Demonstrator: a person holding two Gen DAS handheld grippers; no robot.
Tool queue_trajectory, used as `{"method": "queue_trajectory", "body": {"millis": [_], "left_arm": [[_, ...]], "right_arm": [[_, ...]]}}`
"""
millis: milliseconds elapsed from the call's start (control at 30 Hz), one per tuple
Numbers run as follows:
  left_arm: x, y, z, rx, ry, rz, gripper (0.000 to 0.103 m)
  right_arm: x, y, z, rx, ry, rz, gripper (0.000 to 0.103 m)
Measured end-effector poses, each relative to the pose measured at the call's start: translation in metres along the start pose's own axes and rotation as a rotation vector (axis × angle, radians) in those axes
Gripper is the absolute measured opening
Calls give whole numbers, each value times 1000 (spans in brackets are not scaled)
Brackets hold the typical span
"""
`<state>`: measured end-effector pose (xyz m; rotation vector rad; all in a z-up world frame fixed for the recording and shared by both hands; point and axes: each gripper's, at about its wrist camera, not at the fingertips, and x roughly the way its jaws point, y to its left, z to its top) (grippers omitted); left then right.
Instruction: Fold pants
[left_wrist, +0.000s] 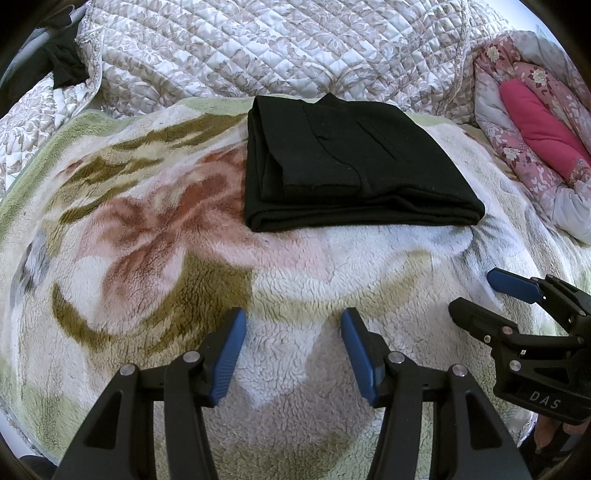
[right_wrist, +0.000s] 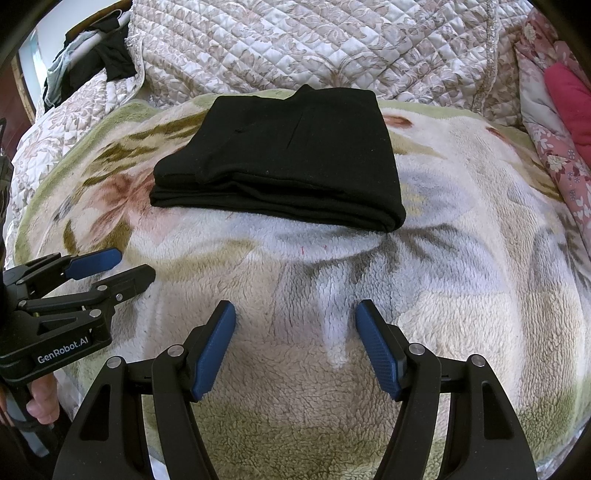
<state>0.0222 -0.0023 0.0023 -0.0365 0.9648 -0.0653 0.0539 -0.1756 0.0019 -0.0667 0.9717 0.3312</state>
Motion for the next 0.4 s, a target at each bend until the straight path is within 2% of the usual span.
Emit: {"method": "queue_trajectory", "body": {"millis": [400], "left_arm": [[0,0,1,2,0,0,57]], "right_arm": [[0,0,-2,-11,-1,5,68]]}}
